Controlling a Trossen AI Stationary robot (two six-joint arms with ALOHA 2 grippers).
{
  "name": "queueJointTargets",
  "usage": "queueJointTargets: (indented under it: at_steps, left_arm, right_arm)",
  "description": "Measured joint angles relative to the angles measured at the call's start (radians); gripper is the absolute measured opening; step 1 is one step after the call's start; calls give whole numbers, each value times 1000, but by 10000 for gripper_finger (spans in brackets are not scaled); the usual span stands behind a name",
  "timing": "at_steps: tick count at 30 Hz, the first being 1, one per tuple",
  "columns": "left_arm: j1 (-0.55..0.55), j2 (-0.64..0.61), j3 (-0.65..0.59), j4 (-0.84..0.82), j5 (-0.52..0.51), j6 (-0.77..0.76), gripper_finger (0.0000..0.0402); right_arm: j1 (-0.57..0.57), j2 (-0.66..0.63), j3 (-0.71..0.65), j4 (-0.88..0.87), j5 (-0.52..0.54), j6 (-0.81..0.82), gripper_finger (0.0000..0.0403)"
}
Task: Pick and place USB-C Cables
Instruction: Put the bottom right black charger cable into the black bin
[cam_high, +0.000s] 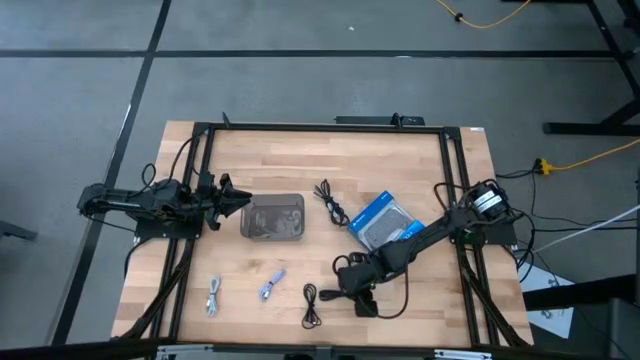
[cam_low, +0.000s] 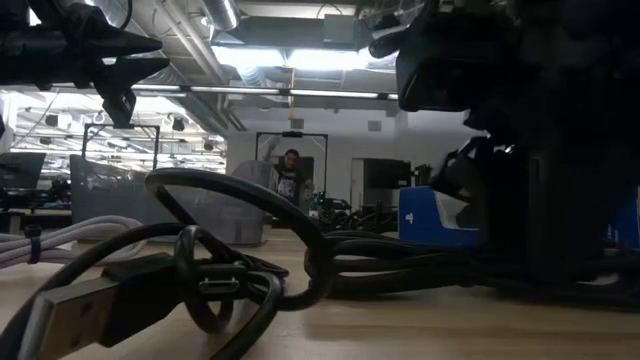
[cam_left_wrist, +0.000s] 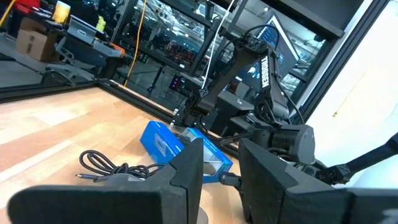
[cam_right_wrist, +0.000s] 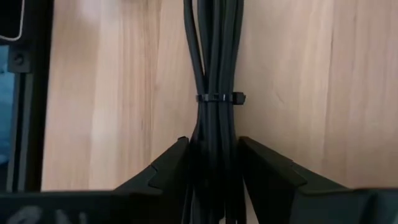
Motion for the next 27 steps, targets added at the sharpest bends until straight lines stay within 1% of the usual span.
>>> queueJointTargets:
  at_steps: [2, 5, 7, 10, 11, 14, 17, 22, 25, 27]
  left_arm:
    - [0, 0, 0, 0, 0, 0, 96]
    - [0, 0, 0, 0, 0, 0, 96]
    - [0, 0, 0, 0, 0, 0, 96]
    - [0, 0, 0, 0, 0, 0, 96]
    - [0, 0, 0, 0, 0, 0, 96]
    - [0, 0, 0, 0, -2, 0, 96]
    - [0, 0, 0, 0, -2, 0, 96]
    - [0, 0, 0, 0, -3, 1, 96]
    - [0, 0, 0, 0, -6, 1, 96]
    - [0, 0, 0, 0, -6, 21, 96]
  right_arm:
    - [0, 2, 0, 0, 18, 3, 147]
    - [7, 2, 0, 0, 100, 50, 136]
    - [6, 3, 0, 5, 129, 115, 114]
    - [0, 4, 0, 17, 148, 175, 65]
    - [1, 4, -1, 22, 163, 186, 59]
    - [8, 6, 17, 15, 239, 176, 59]
    - [-2, 8, 82, -64, 344, 90, 59]
    - [-21, -1, 259, -176, 602, -107, 59]
    - [-45, -1, 337, -165, 711, -264, 59]
    - [-74, -2, 381, -129, 735, -355, 59]
